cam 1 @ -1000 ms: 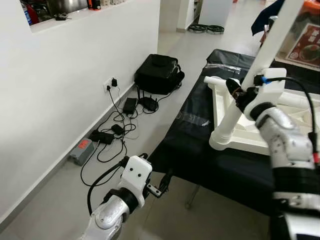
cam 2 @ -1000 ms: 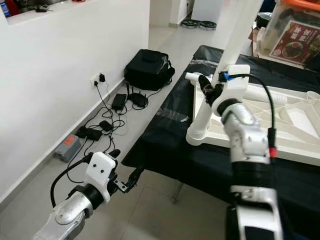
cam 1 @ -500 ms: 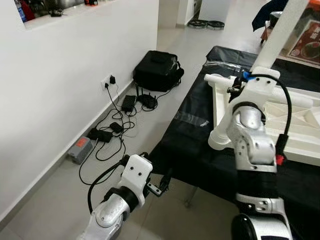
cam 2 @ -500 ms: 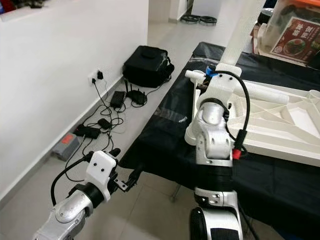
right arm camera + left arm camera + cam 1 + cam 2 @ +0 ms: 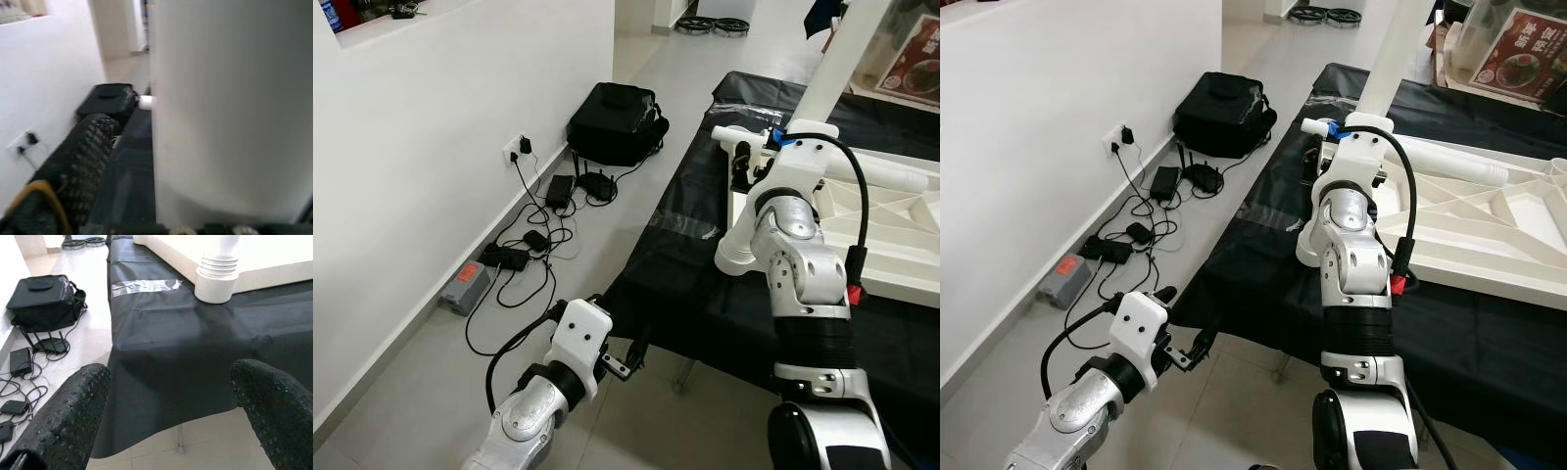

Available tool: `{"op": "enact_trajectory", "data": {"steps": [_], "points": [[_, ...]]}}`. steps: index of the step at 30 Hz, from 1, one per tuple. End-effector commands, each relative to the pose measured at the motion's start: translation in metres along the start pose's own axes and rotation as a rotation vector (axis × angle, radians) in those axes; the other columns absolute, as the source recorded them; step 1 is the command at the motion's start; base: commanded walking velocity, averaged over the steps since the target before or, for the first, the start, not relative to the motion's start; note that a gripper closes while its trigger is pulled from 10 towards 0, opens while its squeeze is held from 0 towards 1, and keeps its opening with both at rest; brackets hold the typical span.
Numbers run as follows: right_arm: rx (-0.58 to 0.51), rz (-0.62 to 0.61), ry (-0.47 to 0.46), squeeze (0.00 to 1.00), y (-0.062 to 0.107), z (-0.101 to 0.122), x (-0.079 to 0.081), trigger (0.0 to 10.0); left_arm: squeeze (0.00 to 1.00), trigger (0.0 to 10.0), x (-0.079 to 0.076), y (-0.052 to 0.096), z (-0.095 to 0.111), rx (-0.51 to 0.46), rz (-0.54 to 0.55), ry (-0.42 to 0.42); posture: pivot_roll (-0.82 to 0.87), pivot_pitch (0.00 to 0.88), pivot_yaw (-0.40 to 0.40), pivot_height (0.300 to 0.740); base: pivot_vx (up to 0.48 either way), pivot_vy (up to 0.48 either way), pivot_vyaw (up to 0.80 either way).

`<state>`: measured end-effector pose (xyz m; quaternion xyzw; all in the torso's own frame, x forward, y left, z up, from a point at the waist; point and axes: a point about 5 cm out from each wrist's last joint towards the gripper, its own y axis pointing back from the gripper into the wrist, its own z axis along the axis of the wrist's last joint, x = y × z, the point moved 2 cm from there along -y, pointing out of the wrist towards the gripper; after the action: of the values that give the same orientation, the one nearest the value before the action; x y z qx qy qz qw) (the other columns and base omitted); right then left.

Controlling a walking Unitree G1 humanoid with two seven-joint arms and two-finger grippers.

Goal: Building children table

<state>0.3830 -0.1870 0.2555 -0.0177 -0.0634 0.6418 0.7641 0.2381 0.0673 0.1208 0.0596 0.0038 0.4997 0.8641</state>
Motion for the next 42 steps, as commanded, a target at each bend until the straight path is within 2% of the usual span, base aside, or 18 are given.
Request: {"op": "enact_trajectory", "data": {"steps": [1, 3, 4, 5, 7, 8, 12, 15, 16, 19, 20, 24, 27, 28, 36, 38, 39, 42], "points": [[-0.012, 0.135, -0.035, 1.00, -0.004, 0.006, 0.002, 10.0, 0.00, 10.0, -0.001, 0.000, -0.003, 0.017, 0.008, 0.002, 0.14, 0.117, -0.078, 0.740, 0.000, 0.000, 0.00], [-0.008, 0.179, -0.052, 1.00, -0.005, 0.007, 0.002, 10.0, 0.00, 10.0, -0.001, 0.000, -0.003, 0.016, 0.009, 0.003, 0.14, 0.117, -0.078, 0.740, 0.000, 0.000, 0.00], [-0.007, 0.246, -0.059, 0.86, -0.008, 0.009, -0.001, 10.0, 0.00, 10.0, -0.001, 0.000, -0.003, 0.016, 0.010, 0.003, 0.14, 0.117, -0.080, 0.740, 0.000, 0.000, 0.00], [-0.005, 0.313, -0.045, 0.00, -0.010, 0.012, -0.008, 10.0, 0.00, 10.0, -0.001, 0.000, -0.003, 0.016, 0.010, 0.003, 0.14, 0.116, -0.080, 0.740, 0.000, 0.000, 0.00], [0.008, 0.425, -0.033, 0.00, -0.012, 0.014, -0.018, 10.0, 0.00, 10.0, -0.001, -0.001, -0.003, 0.017, 0.010, 0.004, 0.13, 0.112, -0.080, 0.740, 0.000, 0.000, 0.00], [0.008, 0.425, -0.033, 0.00, -0.012, 0.014, -0.018, 10.0, 0.00, 10.0, -0.001, -0.001, -0.003, 0.017, 0.010, 0.004, 0.13, 0.112, -0.080, 0.740, 0.000, 0.000, 0.00], [0.023, 0.623, -0.030, 0.00, -0.008, 0.019, -0.026, 10.0, 0.00, 10.0, -0.001, -0.001, -0.004, 0.017, 0.008, 0.004, 0.13, 0.105, -0.080, 0.740, 0.000, 0.000, 0.00], [0.022, 0.677, -0.028, 0.00, -0.007, 0.021, -0.027, 10.0, 0.00, 10.0, -0.001, -0.001, -0.004, 0.018, 0.008, 0.004, 0.14, 0.102, -0.077, 0.740, 0.000, 0.000, 0.00], [0.028, 0.767, -0.033, 0.00, -0.003, 0.022, -0.028, 10.0, 0.00, 10.0, -0.002, -0.001, -0.004, 0.017, 0.006, 0.003, 0.14, 0.098, -0.080, 0.740, 0.000, 0.000, 0.00], [0.043, 1.090, -0.084, 0.00, 0.014, 0.026, -0.021, 10.0, 0.00, 10.0, -0.003, -0.001, -0.005, 0.017, 0.003, 0.004, 0.14, 0.091, -0.083, 0.740, 0.000, 0.000, 0.00], [0.043, 1.090, -0.084, 0.00, 0.014, 0.026, -0.021, 10.0, 0.00, 10.0, -0.003, -0.001, -0.005, 0.017, 0.003, 0.004, 0.14, 0.091, -0.083, 0.740, 0.000, 0.000, 0.00], [0.062, 1.266, -0.155, 0.00, 0.020, 0.028, -0.013, 10.0, 0.00, 10.0, -0.003, -0.001, -0.004, 0.012, 0.003, 0.008, 0.15, 0.087, -0.085, 0.740, 0.000, 0.000, 0.00], [0.074, 1.303, -0.159, 0.00, 0.020, 0.026, -0.009, 10.0, 0.00, 10.0, -0.003, -0.001, -0.004, 0.010, 0.003, 0.007, 0.15, 0.081, -0.088, 0.740, 0.000, 0.000, 0.00], [0.080, 1.307, -0.150, 0.00, 0.019, 0.024, -0.007, 0.2, 0.00, 10.0, -0.004, -0.001, -0.005, 0.010, 0.002, 0.007, 0.15, 0.079, -0.090, 0.740, 0.000, 0.000, 0.00], [0.082, 1.297, -0.114, 0.00, 0.012, 0.020, -0.003, 0.0, 0.00, 10.0, -0.004, -0.001, -0.005, 0.010, 0.004, 0.009, 0.15, 0.077, -0.095, 0.740, 0.000, 0.000, 0.00], [0.080, 1.156, -0.056, 0.00, -0.002, 0.015, -0.006, 0.0, 0.00, 10.0, -0.005, -0.001, -0.005, 0.009, 0.005, 0.008, 0.15, 0.076, -0.095, 0.740, 0.000, 0.000, 0.00], [0.080, 1.156, -0.056, 0.00, -0.002, 0.015, -0.006, 0.0, 0.00, 10.0, -0.005, -0.001, -0.005, 0.009, 0.005, 0.008, 0.15, 0.076, -0.095, 0.740, 0.000, 0.000, 0.00], [0.076, 1.026, -0.057, 0.00, -0.011, 0.010, -0.012, 0.0, 0.00, 10.0, -0.004, -0.001, -0.005, 0.009, 0.004, 0.007, 0.15, 0.077, -0.094, 0.740, 0.000, 0.000, 0.00]]}}
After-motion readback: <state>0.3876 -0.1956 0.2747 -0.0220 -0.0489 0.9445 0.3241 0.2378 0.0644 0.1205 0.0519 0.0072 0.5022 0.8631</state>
